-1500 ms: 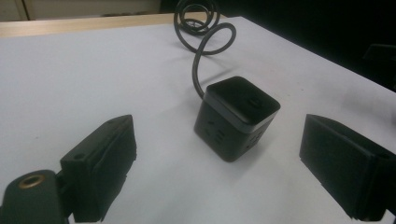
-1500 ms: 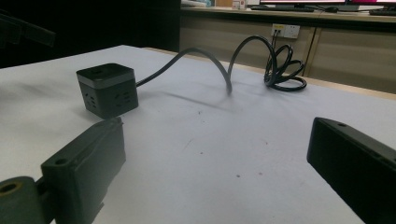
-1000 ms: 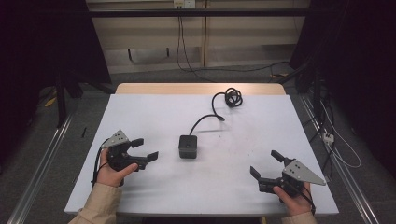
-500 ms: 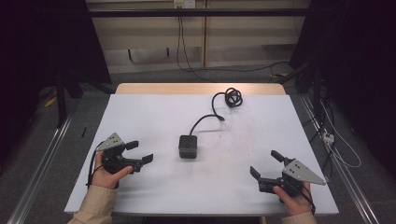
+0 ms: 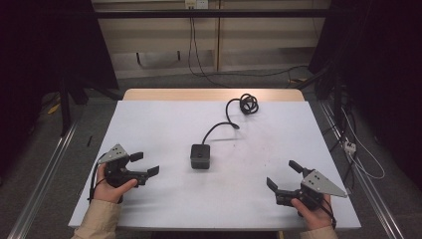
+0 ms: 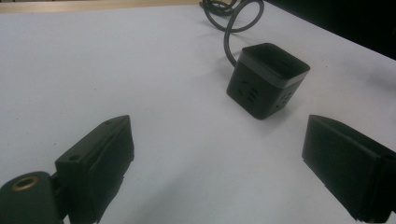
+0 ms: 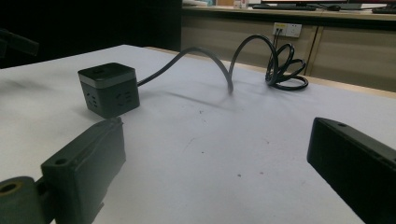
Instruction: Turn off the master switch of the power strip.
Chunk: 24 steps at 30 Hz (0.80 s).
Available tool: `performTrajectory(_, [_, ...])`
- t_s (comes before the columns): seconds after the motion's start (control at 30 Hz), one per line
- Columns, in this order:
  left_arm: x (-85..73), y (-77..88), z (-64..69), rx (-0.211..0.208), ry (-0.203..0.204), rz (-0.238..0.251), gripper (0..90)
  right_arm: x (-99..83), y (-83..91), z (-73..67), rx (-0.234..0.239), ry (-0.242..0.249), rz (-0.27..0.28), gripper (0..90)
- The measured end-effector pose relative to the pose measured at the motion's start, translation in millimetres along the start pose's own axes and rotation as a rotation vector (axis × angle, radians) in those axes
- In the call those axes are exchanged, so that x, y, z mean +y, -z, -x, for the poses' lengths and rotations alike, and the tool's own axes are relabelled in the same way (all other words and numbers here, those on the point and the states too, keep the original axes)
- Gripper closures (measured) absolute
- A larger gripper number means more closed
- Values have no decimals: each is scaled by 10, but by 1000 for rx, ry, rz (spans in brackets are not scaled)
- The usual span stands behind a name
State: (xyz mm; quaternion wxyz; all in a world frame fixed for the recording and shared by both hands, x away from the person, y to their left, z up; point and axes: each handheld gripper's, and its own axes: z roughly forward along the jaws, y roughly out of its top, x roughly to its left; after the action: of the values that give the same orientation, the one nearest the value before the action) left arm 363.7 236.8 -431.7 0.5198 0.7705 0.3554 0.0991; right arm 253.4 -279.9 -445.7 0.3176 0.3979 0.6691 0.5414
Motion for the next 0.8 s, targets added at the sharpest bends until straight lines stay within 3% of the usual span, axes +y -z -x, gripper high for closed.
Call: performTrajectory(0.8, [-118, 73, -77, 28, 13, -16, 84, -8, -20, -9, 10, -3, -9, 38])
